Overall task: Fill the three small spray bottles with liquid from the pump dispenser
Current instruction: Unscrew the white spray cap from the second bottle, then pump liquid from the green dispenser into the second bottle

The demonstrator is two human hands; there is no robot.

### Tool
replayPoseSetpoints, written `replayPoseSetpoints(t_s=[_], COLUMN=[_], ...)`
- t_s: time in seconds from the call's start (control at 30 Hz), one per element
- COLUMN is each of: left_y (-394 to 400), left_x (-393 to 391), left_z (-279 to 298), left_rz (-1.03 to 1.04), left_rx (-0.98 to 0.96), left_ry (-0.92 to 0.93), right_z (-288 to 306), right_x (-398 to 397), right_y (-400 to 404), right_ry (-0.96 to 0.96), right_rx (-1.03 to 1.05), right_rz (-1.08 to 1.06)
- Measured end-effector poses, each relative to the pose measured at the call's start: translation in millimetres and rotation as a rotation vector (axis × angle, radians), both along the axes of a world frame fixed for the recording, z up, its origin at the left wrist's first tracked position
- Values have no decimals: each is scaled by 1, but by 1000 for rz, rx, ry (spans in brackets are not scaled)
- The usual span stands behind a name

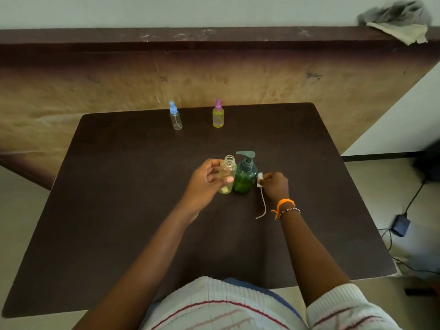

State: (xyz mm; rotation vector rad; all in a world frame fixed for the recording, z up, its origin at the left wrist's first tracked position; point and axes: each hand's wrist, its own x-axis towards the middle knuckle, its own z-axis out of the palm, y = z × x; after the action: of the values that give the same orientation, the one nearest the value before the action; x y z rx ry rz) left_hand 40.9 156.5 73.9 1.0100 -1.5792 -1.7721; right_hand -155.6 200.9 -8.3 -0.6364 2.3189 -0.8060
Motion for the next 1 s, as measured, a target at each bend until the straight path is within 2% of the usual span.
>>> replayPoseSetpoints(t_s=[0.17,0.57,1.0], left_y=[-1,-6,-5], left_x=[-1,-5,-4], left_z=[-6,-13,-13], left_rz=[-6,-11,-18], left_rx=[21,51,57], left_ry=[-10,-9,3], right_z=[-4,-5,0], right_x=[3,-8,-9], right_y=[0,1,3], right_ry=[32,-60,-43], right_rx=[24,20,21], right_rz=[13,22,47])
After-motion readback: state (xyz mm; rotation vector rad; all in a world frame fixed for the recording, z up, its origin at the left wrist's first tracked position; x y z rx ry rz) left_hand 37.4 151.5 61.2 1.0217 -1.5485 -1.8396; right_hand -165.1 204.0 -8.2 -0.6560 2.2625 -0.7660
